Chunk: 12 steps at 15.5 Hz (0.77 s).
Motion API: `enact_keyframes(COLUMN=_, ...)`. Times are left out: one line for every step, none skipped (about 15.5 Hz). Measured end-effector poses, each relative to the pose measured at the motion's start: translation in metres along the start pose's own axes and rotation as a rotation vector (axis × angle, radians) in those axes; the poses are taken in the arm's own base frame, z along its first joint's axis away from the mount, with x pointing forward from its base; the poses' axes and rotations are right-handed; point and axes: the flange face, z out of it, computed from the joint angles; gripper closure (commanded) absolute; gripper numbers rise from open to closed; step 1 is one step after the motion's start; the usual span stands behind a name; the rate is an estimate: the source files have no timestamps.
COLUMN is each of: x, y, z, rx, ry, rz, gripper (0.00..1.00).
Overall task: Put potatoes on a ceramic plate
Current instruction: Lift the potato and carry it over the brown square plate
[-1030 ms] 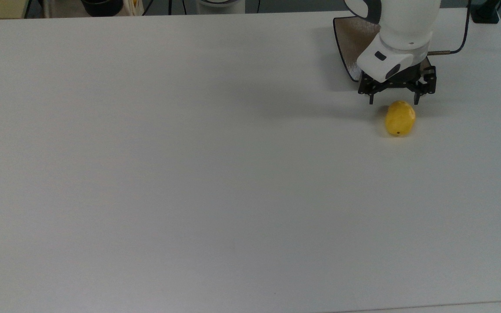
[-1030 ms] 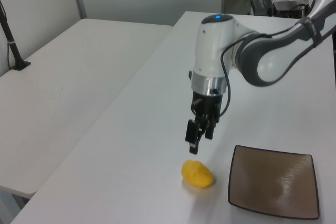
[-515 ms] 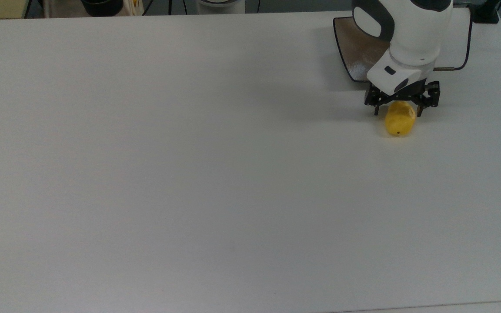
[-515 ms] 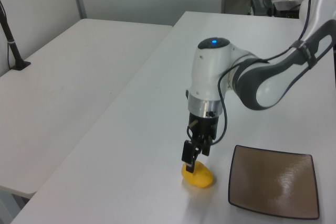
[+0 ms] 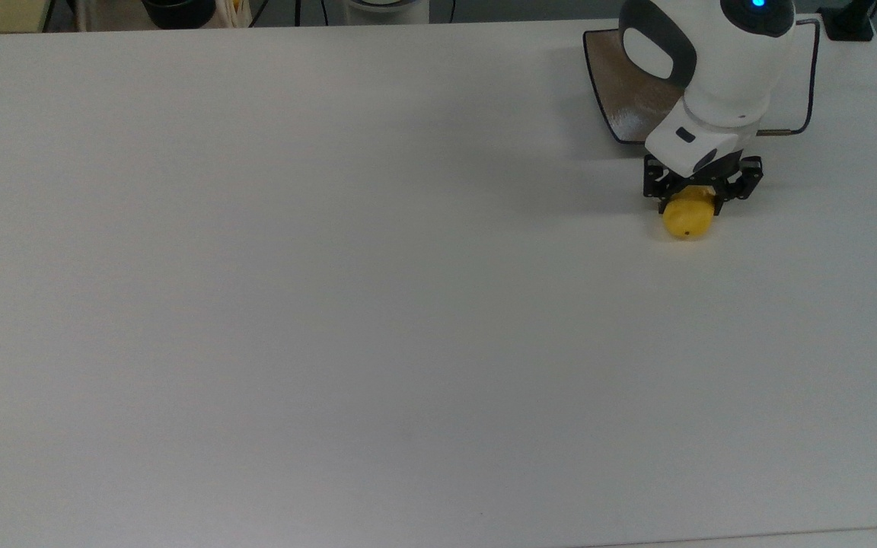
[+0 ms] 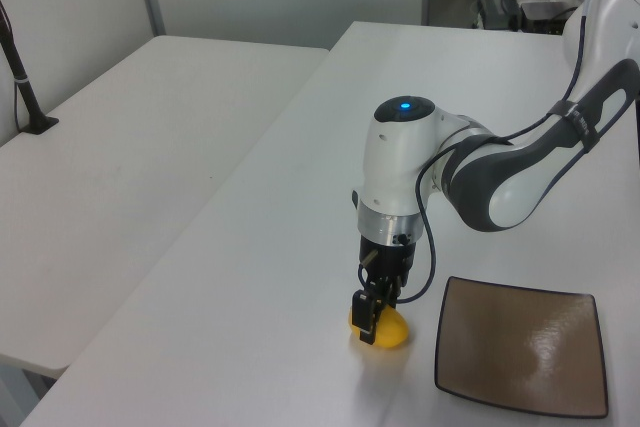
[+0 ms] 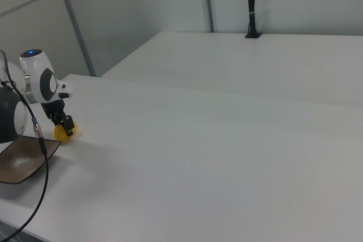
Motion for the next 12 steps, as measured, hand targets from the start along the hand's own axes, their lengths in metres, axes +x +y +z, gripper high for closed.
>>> enact_keyframes(x=0.000, y=0.000, z=0.000, rx=0.000, ry=0.000, rz=0.002, gripper=0.65)
enact_keyframes(x=0.000, y=0.000, z=0.000, rx=0.000, ry=0.000, rz=0.006, gripper=0.65)
enact_keyframes(x=0.001, y=0.000, z=0.000, rx=0.001, ry=0.001, rz=0.010, gripper=0.64)
enact_keyframes(x=0.002, y=0.000, z=-0.002, rx=0.003, ry=0.005, rz=0.015, gripper=0.64)
enact_keyframes(x=0.004, y=-0.001, z=-0.007, rx=0.008, ry=0.011, rz=0.018, gripper=0.64)
enact_keyframes(x=0.008, y=-0.001, z=-0.014, rx=0.016, ry=0.022, rz=0.022, gripper=0.64)
enact_keyframes(x=0.012, y=-0.001, z=-0.024, rx=0.026, ry=0.037, rz=0.025, gripper=0.64)
enact_keyframes(x=0.015, y=-0.001, z=-0.037, rx=0.035, ry=0.053, rz=0.027, gripper=0.64)
enact_keyframes(x=0.016, y=-0.001, z=-0.049, rx=0.040, ry=0.066, rz=0.028, gripper=0.64)
enact_keyframes(x=0.016, y=0.000, z=-0.061, rx=0.036, ry=0.072, rz=0.028, gripper=0.63)
enact_keyframes(x=0.013, y=0.001, z=-0.077, rx=0.021, ry=0.070, rz=0.026, gripper=0.62)
enact_keyframes(x=0.010, y=0.002, z=-0.085, rx=0.010, ry=0.066, rz=0.022, gripper=0.62)
